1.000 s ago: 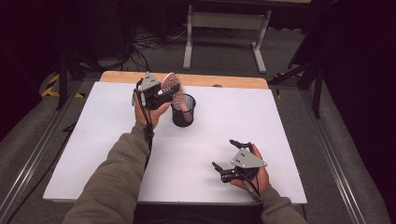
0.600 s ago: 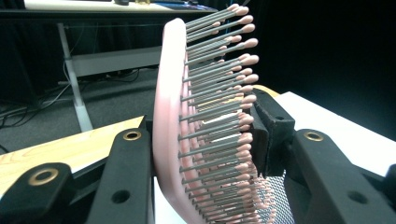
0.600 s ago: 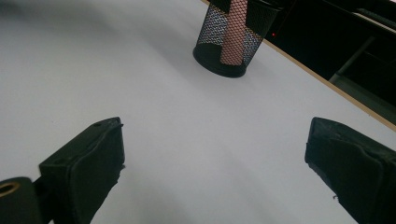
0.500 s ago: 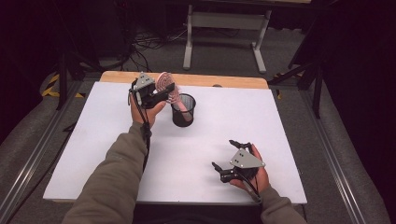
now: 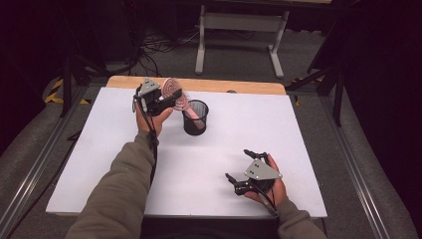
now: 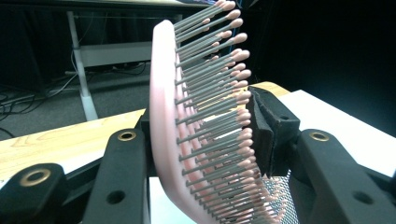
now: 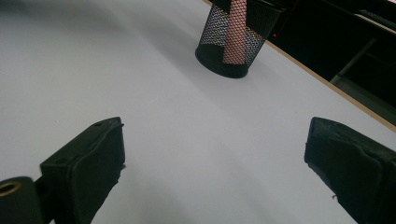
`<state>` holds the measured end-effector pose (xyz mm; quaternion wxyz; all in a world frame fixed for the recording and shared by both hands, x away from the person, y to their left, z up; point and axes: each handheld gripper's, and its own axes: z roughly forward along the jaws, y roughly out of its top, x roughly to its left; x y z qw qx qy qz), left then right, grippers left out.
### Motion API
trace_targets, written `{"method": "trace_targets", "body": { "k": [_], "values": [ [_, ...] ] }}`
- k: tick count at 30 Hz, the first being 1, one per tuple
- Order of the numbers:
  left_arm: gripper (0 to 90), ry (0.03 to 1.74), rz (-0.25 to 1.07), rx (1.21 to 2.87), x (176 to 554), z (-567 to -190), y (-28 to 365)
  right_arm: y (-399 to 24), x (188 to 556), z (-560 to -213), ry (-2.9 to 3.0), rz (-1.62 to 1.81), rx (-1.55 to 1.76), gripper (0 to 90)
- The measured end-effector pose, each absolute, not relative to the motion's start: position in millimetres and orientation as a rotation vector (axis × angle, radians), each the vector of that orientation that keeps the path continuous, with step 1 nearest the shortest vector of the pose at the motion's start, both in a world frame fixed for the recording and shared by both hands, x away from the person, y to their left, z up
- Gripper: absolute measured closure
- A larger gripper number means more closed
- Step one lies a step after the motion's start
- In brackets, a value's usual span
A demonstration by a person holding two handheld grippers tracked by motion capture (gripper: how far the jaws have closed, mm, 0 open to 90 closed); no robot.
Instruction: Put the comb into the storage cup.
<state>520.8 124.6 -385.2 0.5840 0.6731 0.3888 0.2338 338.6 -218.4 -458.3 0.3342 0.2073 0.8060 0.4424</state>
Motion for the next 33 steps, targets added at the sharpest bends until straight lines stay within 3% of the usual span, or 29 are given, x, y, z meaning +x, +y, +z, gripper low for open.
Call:
{"method": "trace_targets", "body": {
  "k": [33],
  "values": [
    [48.8, 0.880, 0.607, 1.623, 515, -372, 138, -217, 338, -458, 2.096, 1.162, 0.528, 5.9]
  ]
}}
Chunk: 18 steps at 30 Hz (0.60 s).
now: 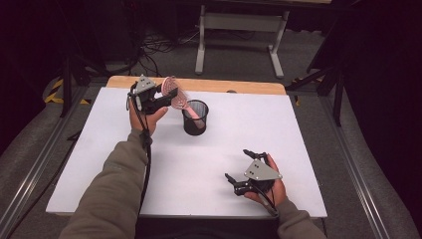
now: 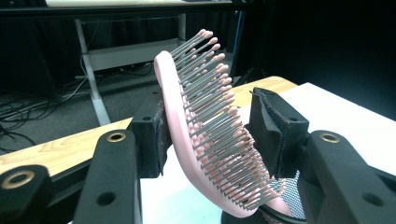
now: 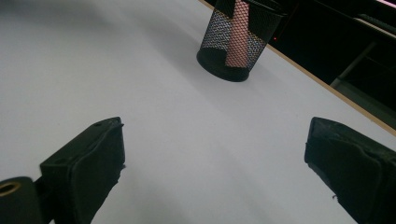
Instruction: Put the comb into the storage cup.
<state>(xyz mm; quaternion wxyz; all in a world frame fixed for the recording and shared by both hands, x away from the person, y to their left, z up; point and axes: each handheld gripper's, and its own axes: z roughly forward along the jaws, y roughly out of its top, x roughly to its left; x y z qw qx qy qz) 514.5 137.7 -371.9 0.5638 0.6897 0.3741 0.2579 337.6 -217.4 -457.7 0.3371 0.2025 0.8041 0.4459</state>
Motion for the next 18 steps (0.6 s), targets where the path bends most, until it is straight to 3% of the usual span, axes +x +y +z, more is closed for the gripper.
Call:
{"method": "trace_targets", "body": {
  "k": [18],
  "values": [
    [38.7, 0.814, 0.661, 1.678, 504.3, -362.3, 142.9, -217.4, 337.6, -457.3, 2.093, 1.164, 0.525, 5.8]
  ]
}}
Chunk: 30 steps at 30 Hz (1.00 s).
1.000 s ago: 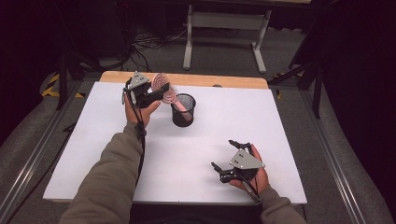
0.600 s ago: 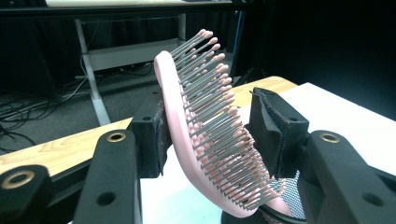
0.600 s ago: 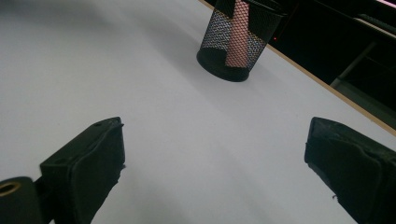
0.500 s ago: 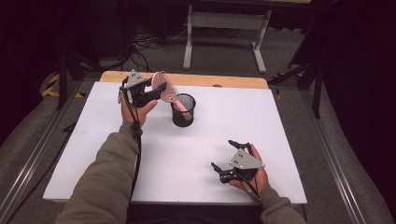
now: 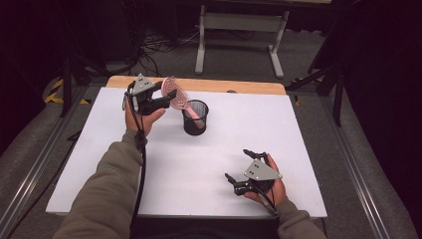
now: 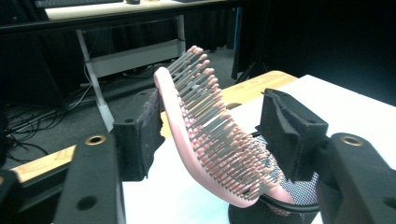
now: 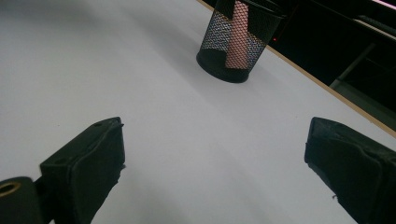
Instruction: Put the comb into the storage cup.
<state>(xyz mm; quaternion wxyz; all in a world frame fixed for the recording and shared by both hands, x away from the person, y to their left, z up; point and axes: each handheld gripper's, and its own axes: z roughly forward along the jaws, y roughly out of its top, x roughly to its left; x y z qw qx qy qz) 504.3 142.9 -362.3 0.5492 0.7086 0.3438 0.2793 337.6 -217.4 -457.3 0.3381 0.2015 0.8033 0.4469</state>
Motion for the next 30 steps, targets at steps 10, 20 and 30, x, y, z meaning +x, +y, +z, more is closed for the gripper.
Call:
{"method": "trace_targets", "body": {
  "k": [10, 20, 30],
  "values": [
    [30.1, 0.792, 0.688, 1.690, 499, -360, 147, -217, 338, -457, 2.091, 1.164, 0.524, 5.8],
    [16.5, 0.757, 0.673, 1.699, 494, -361, 152, -218, 338, -457, 2.090, 1.164, 0.527, 5.8],
    [8.7, 0.738, 0.665, 1.711, 491, -364, 154, -218, 338, -456, 2.089, 1.166, 0.528, 5.8]
  ]
}}
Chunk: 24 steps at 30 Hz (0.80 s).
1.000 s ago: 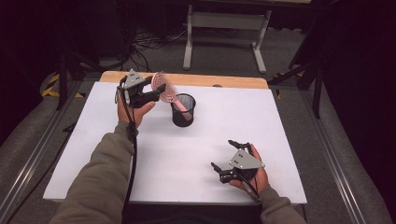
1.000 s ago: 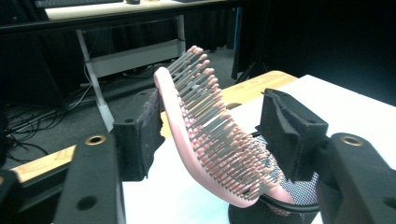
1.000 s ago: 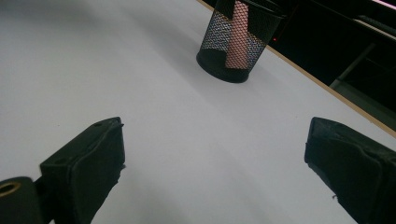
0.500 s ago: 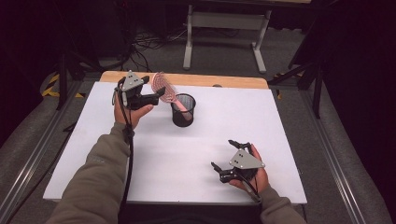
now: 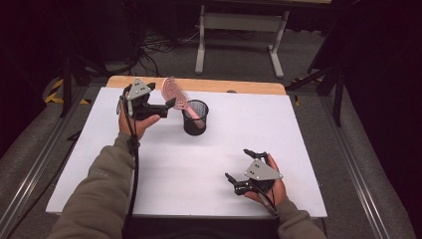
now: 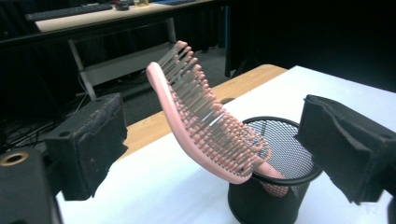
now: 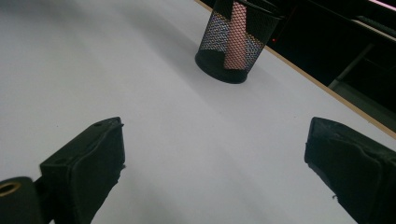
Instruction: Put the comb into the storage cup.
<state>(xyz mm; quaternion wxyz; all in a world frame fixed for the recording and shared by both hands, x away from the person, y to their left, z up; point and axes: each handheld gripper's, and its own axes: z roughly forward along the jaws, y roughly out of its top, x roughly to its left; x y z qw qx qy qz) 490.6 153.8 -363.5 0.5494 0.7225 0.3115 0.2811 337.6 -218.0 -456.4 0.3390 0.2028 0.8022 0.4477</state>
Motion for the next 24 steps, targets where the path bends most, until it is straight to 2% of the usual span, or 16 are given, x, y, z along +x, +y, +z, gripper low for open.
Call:
{"method": "trace_targets", "body": {
  "k": [9, 24],
  "values": [
    [5.2, 0.673, 0.680, 1.748, 483, -363, 153, -218, 337, -456, 2.083, 1.176, 0.525, 5.6],
    [5.1, 0.581, 0.696, 1.781, 465, -360, 148, -219, 337, -455, 2.079, 1.175, 0.526, 5.6]
  ]
}}
